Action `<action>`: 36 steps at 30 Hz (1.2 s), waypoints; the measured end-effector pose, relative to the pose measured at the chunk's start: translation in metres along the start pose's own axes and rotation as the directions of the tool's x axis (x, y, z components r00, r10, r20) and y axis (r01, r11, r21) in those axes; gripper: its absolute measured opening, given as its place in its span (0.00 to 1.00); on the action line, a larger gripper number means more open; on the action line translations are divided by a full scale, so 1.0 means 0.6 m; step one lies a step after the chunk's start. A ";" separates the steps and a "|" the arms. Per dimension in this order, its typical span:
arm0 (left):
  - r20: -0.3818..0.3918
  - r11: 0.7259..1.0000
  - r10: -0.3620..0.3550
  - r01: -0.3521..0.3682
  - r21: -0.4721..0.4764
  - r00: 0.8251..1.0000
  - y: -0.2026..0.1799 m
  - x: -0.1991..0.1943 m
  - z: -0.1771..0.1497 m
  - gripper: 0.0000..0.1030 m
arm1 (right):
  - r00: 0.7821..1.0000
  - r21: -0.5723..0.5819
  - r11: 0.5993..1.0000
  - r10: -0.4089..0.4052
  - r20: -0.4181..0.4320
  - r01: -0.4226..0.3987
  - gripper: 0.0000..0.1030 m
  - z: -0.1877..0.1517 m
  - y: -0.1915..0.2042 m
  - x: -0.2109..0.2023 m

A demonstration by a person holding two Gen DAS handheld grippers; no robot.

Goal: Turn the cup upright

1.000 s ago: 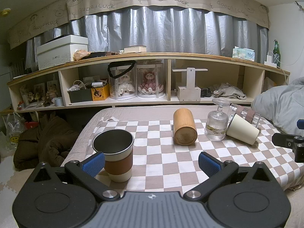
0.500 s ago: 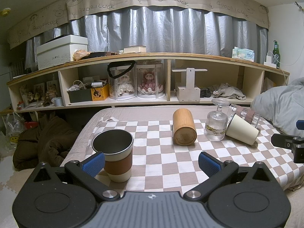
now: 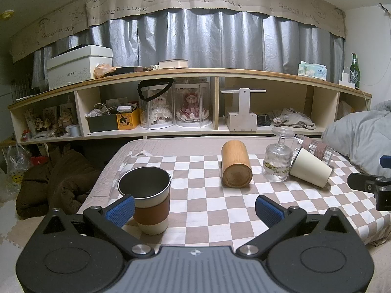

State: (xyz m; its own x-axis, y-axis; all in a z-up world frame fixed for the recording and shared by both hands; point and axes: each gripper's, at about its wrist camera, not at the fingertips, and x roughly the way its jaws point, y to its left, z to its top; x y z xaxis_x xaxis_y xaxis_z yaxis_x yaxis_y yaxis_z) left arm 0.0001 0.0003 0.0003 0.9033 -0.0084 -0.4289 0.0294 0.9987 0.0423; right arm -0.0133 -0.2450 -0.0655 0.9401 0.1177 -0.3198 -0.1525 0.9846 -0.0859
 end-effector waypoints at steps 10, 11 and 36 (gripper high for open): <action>0.002 1.000 -0.002 0.002 -0.002 1.000 0.000 0.000 0.000 1.00 | 1.000 0.000 1.000 -0.001 -0.002 0.001 1.00 0.000 0.000 0.000; 0.002 1.000 -0.001 0.001 -0.002 1.000 0.000 0.000 0.000 1.00 | 1.000 0.000 1.000 -0.001 -0.002 0.001 1.00 0.000 0.000 0.000; 0.006 1.000 -0.003 0.003 0.000 1.000 0.000 -0.001 0.000 1.00 | 1.000 -0.004 1.000 0.000 -0.004 0.000 1.00 0.003 0.000 -0.001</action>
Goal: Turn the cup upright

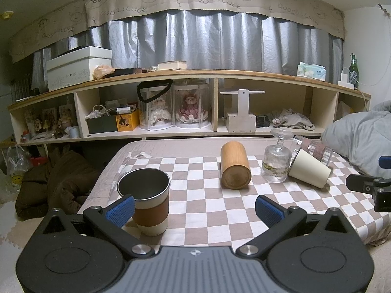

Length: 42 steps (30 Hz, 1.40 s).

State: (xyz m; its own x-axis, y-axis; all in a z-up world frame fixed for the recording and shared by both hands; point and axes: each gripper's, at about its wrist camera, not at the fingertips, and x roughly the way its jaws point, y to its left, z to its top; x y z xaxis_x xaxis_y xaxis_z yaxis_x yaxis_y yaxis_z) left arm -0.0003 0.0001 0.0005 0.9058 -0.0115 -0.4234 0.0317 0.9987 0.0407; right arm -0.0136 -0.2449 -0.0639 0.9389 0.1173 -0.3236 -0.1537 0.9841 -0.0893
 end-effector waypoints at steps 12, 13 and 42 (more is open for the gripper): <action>0.032 0.997 -0.056 0.054 0.060 0.998 -0.044 0.019 0.025 1.00 | 1.000 0.015 1.000 -0.014 0.015 0.014 1.00 -0.004 -0.002 0.002; 0.039 0.996 -0.062 0.059 0.074 0.997 -0.051 0.026 0.030 1.00 | 1.000 0.020 1.000 -0.020 0.019 0.020 1.00 -0.002 -0.001 0.002; -0.244 0.997 -0.056 0.068 0.042 0.968 -0.146 0.440 0.085 0.86 | 0.998 0.211 0.976 -0.053 -0.014 0.055 1.00 -0.050 -0.087 0.068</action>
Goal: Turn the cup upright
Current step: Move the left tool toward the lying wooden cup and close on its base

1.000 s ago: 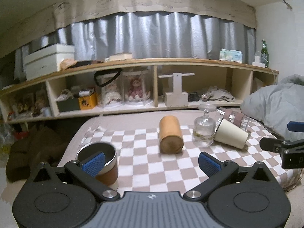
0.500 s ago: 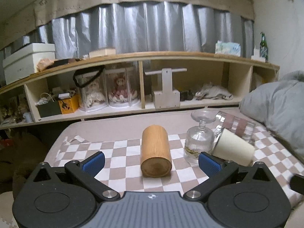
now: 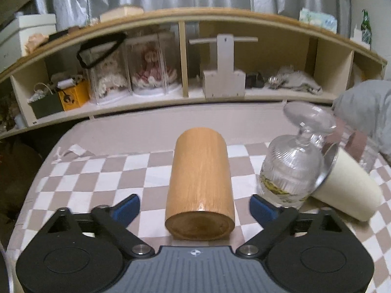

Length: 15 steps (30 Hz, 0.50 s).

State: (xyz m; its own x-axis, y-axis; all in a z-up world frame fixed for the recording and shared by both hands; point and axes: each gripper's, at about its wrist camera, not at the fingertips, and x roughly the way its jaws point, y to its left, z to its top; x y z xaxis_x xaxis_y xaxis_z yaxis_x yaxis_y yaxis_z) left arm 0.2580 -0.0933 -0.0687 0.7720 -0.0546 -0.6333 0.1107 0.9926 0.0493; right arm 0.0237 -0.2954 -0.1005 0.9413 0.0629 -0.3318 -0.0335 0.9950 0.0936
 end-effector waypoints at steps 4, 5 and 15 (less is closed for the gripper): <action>-0.061 0.999 -0.021 0.019 -0.033 0.998 0.002 0.025 0.001 0.68 | 1.000 0.023 1.000 0.002 -0.013 -0.002 1.00 -0.003 -0.009 0.013; -0.058 0.999 -0.020 0.018 -0.037 0.998 0.003 0.025 0.002 0.68 | 1.000 0.028 1.000 0.001 -0.015 -0.001 1.00 -0.004 -0.012 0.014; -0.126 0.998 -0.057 0.059 0.018 0.990 0.009 -0.062 -0.059 0.68 | 1.000 0.085 0.996 0.015 -0.012 -0.014 1.00 -0.002 -0.026 0.008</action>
State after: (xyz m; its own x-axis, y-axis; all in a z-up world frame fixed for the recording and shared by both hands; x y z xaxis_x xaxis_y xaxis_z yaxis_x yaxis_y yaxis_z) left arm 0.2079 -0.0818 -0.0722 0.6793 -0.0966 -0.7275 0.1678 0.9855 0.0259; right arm 0.0280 -0.3103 -0.1049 0.9365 0.0790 -0.3417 -0.0181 0.9839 0.1780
